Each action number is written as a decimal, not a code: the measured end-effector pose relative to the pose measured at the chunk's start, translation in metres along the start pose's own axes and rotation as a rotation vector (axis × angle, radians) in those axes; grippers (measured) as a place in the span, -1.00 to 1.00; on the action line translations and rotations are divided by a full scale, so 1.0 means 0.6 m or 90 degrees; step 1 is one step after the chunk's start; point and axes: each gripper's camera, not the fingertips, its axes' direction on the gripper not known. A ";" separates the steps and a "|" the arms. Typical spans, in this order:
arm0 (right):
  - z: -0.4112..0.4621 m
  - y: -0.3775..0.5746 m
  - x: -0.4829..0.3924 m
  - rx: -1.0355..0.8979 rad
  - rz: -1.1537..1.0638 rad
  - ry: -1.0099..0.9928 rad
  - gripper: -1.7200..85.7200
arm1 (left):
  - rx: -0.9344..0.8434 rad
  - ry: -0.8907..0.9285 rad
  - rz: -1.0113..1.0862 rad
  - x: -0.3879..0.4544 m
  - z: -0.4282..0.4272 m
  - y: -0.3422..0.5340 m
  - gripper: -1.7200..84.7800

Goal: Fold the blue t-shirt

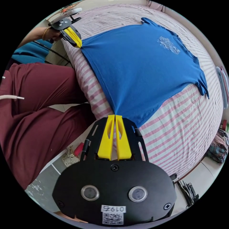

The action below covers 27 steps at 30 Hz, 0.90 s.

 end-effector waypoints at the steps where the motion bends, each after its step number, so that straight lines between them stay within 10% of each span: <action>1: 0.001 0.001 0.002 -0.003 0.003 -0.002 -0.98 | -0.007 0.002 0.001 -0.004 0.003 -0.001 -0.93; 22: -0.026 0.082 0.071 0.034 0.116 -0.057 -0.88 | -0.030 0.119 -0.074 -0.111 0.025 0.039 -0.88; 27: -0.018 0.134 0.159 0.067 0.336 -0.076 -0.84 | 0.025 0.100 -0.203 -0.164 0.013 0.077 -0.86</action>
